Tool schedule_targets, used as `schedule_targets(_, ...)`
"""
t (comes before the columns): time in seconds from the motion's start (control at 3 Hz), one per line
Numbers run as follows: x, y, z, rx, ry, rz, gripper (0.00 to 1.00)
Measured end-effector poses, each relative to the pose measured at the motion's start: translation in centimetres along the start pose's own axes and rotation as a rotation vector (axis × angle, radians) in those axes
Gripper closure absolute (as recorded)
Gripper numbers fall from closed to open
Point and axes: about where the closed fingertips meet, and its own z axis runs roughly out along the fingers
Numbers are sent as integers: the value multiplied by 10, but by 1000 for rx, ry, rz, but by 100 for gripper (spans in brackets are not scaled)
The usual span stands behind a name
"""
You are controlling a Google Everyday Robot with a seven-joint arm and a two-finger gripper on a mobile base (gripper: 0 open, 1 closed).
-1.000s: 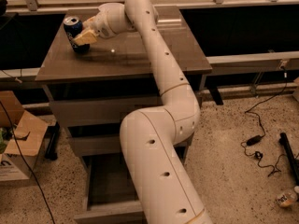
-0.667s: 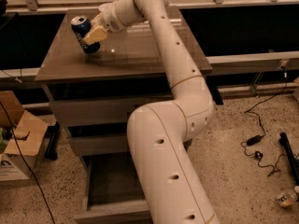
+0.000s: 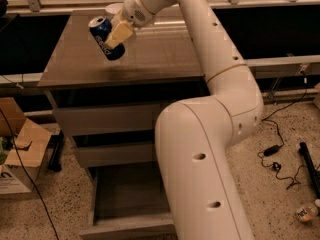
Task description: Place pepsi can into bottom drawer
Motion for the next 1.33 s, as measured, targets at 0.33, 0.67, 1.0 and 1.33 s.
schedule_targets(0.33, -15, 18, -61, 56, 15, -12, 100)
schedule_targets(0.67, -27, 45, -143, 179, 38, 13, 100)
schedule_targets(1.0, -41, 70, -169, 197, 53, -2, 100)
schedule_targets(1.33, -41, 70, -169, 196, 53, -3, 100)
